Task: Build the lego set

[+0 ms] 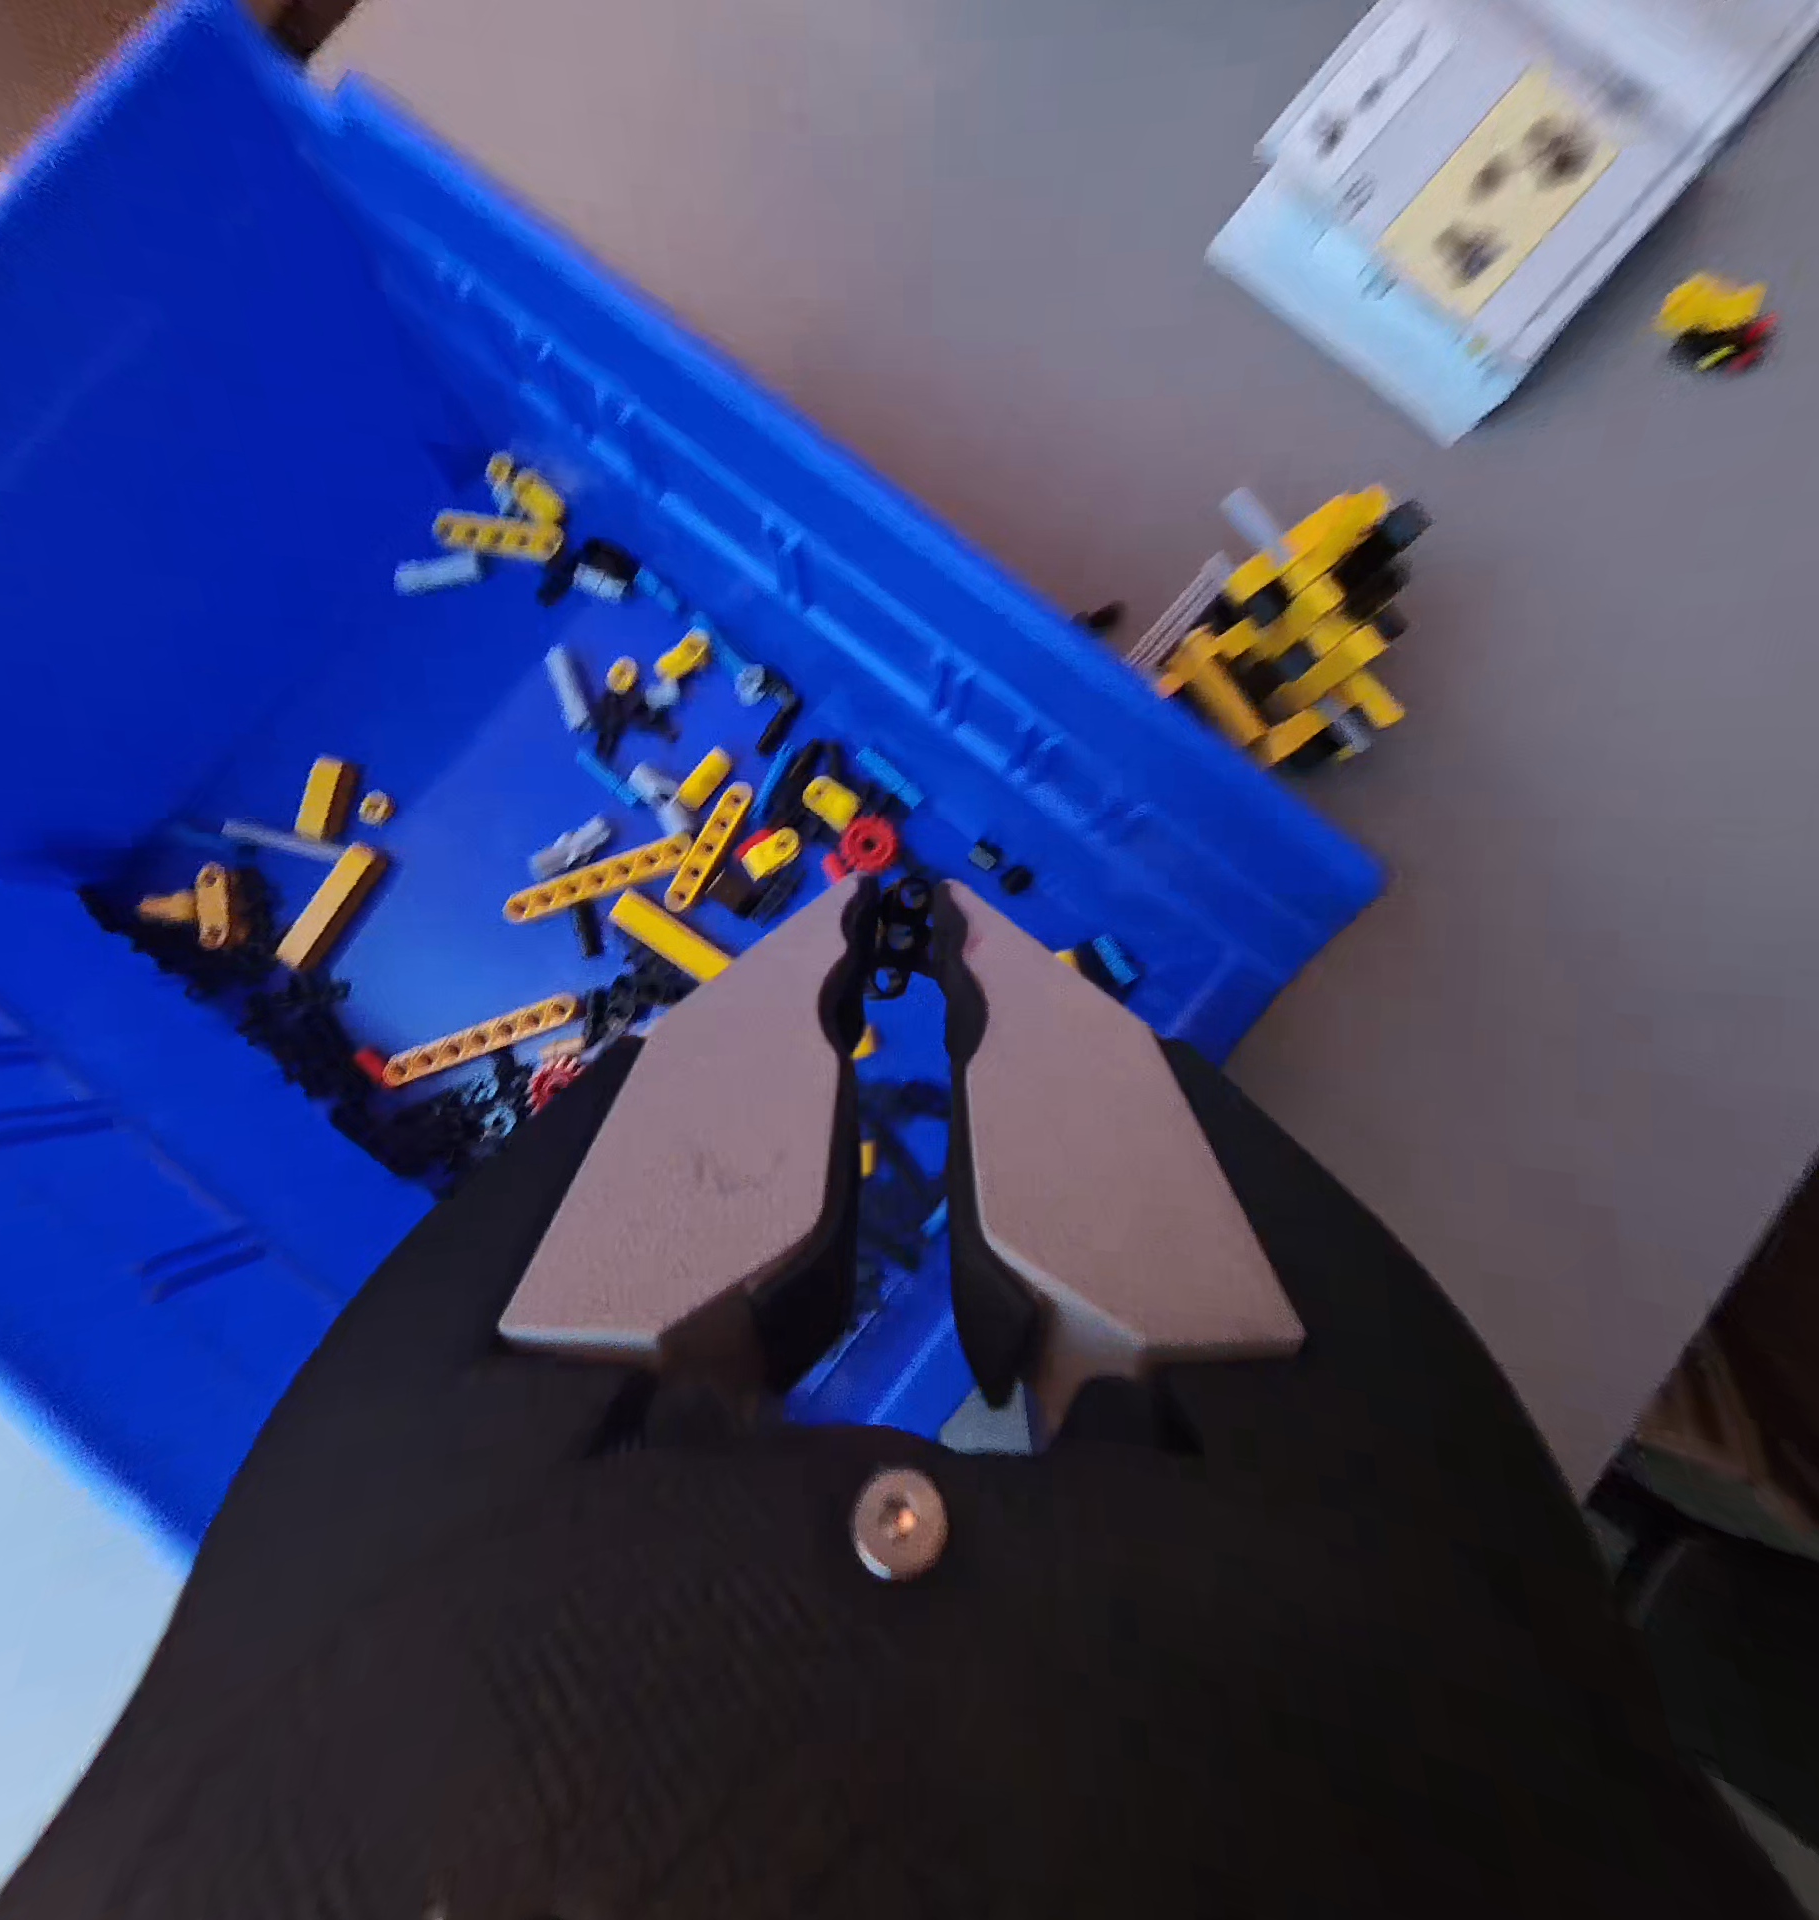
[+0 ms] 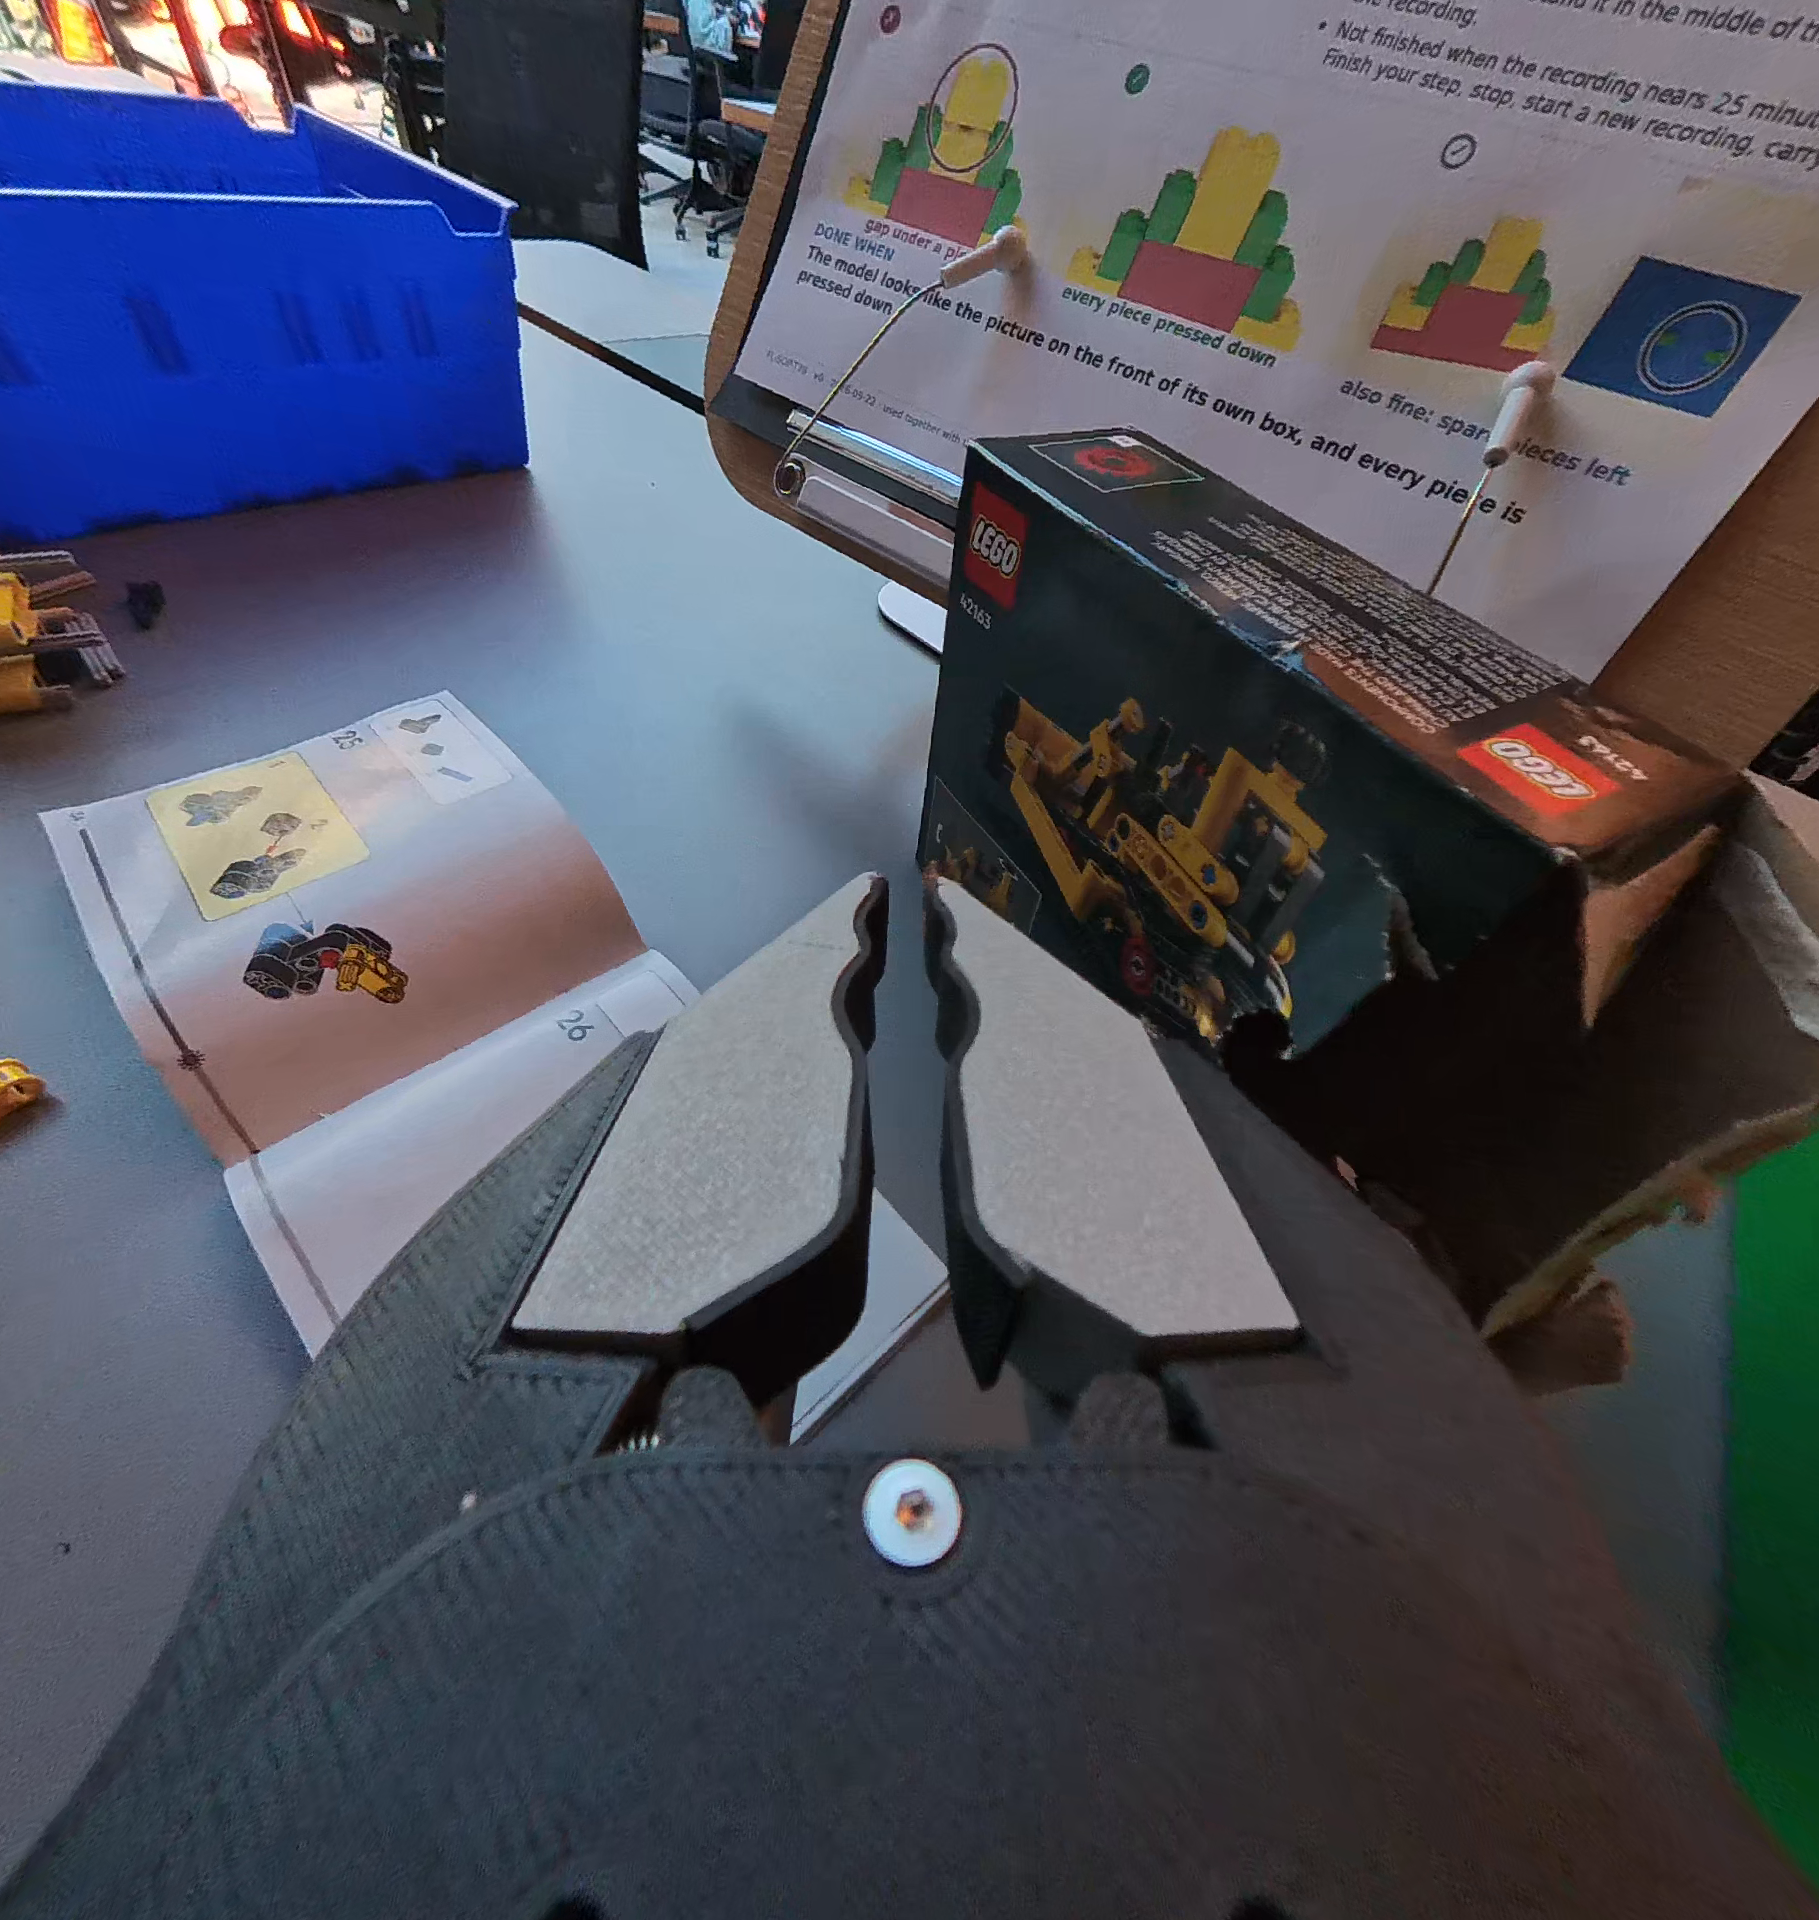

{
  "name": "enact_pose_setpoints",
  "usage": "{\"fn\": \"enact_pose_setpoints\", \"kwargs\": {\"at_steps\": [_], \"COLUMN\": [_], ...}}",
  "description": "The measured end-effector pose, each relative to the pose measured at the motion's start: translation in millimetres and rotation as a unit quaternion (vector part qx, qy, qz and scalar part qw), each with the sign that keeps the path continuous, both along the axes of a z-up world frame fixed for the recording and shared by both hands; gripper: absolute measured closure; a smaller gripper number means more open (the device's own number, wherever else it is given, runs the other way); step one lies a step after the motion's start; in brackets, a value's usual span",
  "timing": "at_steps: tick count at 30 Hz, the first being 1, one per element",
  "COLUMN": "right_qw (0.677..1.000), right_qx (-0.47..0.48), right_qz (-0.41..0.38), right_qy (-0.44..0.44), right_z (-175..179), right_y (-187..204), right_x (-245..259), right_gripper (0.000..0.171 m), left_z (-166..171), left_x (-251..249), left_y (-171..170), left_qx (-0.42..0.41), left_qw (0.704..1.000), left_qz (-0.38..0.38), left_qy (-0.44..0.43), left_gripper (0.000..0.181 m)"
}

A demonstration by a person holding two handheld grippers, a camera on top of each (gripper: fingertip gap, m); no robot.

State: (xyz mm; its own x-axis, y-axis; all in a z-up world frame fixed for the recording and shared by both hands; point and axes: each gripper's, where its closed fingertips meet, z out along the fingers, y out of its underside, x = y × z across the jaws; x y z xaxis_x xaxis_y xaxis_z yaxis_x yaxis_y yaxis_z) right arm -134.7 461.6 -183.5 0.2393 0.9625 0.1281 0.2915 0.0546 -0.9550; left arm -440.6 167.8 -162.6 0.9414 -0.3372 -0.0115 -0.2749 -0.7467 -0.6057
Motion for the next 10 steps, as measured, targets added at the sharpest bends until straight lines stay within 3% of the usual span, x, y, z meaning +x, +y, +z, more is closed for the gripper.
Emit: {"fn": "enact_pose_setpoints", "kwargs": {"at_steps": [1, 7, 10], "right_qw": [1.000, 1.000, 1.000], "right_qx": [0.000, 0.000, -0.001], "right_qz": [0.001, 0.001, 0.003], "right_qy": [0.000, -0.006, -0.005], "right_z": [0.0, -1.5, -1.4], "right_y": [-0.7, -1.1, -2.3], "right_x": [-0.3, -1.1, -1.1], "right_gripper": [0.168, 0.171, 0.171], "left_z": [7.4, 45.7, 30.2], "left_x": [12.1, 132.4, 214.0], "left_y": [1.9, 21.7, 31.5], "left_qx": [0.016, 0.122, 0.119], "left_qw": [1.000, 0.984, 0.969], "left_qz": [-0.014, -0.115, -0.175], "left_qy": [-0.010, -0.056, -0.123], "left_gripper": [0.174, 0.174, 0.174]}}
